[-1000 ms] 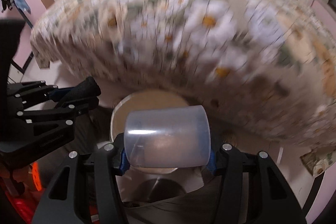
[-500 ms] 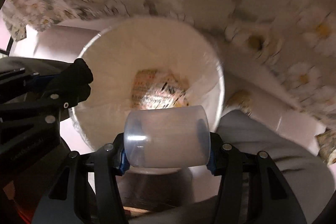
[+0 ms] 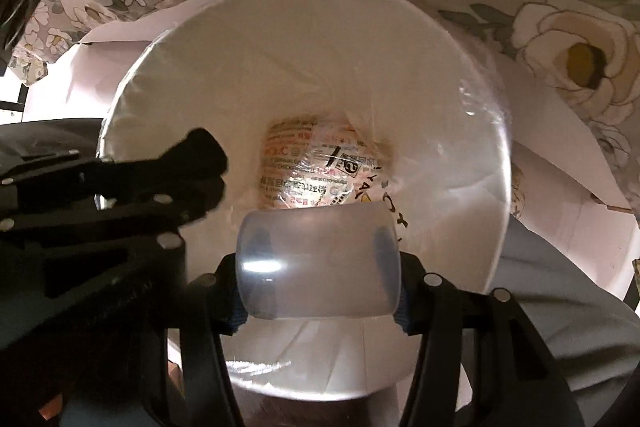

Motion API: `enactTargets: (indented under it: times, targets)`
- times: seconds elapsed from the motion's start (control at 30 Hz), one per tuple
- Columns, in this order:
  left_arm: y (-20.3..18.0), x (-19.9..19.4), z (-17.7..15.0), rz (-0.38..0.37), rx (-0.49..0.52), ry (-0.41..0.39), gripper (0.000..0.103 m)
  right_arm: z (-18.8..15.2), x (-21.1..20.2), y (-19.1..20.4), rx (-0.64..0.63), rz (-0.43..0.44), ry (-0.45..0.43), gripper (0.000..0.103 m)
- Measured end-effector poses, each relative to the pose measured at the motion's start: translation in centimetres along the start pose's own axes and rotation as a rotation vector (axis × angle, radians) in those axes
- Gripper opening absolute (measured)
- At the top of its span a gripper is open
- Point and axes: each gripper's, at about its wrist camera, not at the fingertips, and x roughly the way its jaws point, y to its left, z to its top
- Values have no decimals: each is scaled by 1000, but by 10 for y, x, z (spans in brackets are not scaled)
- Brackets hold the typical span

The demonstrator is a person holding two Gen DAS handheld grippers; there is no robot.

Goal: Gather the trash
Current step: 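Open the left tool and right tool to drop both items into the bin, then move both tools back toward the green blocks on the bed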

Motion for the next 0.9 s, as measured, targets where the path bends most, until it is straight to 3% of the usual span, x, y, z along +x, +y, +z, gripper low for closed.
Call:
enactTargets:
  times: [0.07, 0.13, 0.23, 0.73, 0.9]
  targets:
    - [2, 1, 1, 2, -13, 24, 44, 1, 6, -2, 13, 11, 29, 58]
    - [-1, 5, 0, 10, -22, 29, 51, 2, 8, -3, 26, 20, 48, 67]
    - [-2, 7, 2, 20, -30, 23, 55, 4, 9, -6, 37, 25, 45, 69]
    - [2, 13, -1, 26, -30, 40, 55, 2, 14, -4, 24, 9, 11, 69]
    - [0, 0, -3, 44, -14, 9, 55, 0, -12, -1, 7, 15, -27, 69]
